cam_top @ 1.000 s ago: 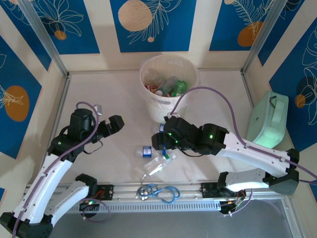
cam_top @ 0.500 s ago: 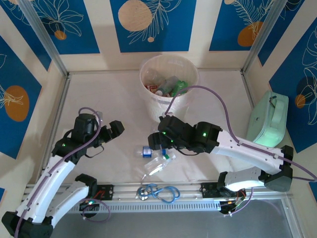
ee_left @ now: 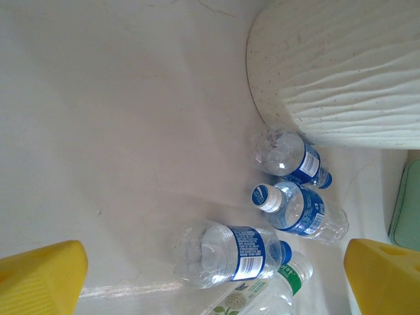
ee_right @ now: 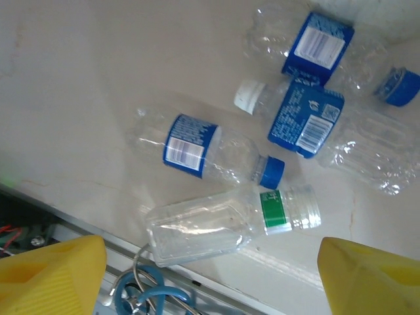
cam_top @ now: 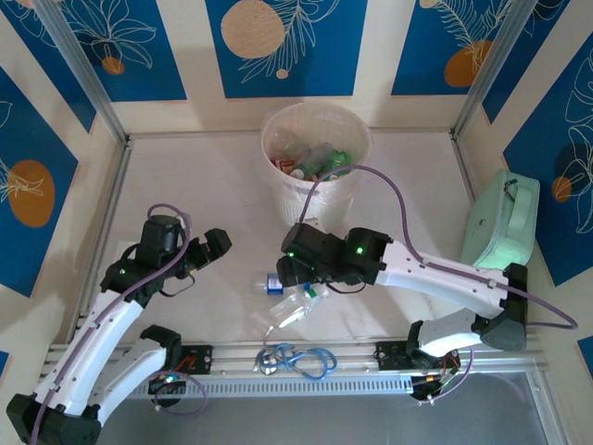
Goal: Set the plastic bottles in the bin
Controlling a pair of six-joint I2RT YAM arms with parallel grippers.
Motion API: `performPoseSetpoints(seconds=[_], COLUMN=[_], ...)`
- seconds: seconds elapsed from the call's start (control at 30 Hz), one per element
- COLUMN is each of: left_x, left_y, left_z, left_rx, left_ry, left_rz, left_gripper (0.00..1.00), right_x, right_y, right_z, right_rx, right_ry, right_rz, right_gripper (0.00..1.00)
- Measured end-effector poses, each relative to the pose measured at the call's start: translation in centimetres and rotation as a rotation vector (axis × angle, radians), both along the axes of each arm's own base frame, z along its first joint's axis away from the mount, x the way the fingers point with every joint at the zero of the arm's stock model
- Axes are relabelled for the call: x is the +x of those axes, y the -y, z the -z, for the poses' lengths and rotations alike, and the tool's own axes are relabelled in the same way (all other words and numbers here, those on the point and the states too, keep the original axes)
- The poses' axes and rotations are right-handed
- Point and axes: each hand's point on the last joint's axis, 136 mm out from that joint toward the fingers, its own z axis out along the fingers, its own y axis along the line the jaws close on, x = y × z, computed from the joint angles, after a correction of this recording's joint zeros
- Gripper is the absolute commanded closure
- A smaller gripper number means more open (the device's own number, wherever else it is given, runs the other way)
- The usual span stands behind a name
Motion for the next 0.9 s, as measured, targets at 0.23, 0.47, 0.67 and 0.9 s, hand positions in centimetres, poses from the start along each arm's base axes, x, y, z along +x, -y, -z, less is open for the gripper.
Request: performPoseSetpoints(seconds=[0.23,0.47,0.67,0.9], left_x=[-0.3,-0.5,-0.8,-1.9], left_y=[0.0,0.0,-0.6,-2.2], left_z=[1.3,3.1,3.3,3.3], left_rx=[-0.011,-0.037,-0.042,-0.033], left_ry=[-0.038,-0.080,-0.097,-0.102], left_rz=[-0.014,-0.039,-0.085,-0.158], left_gripper=[0.00,0.01,0.00,0.00], right_x=[-0.4,-2.8,-3.1,-0.4], right_y=[-0.3,-2.9,-7.2,-9.3], right_z=[3.9,7.4,9.3,12.1], right_rx=[-0.106,-0.218,-0.267,-0.335], right_ry=[-0.089,-0.150,-0.148,-0.133], right_rz=[0.048,-0.148,-0.391,-0.520], right_gripper=[0.17,0.15,0.13,0.10])
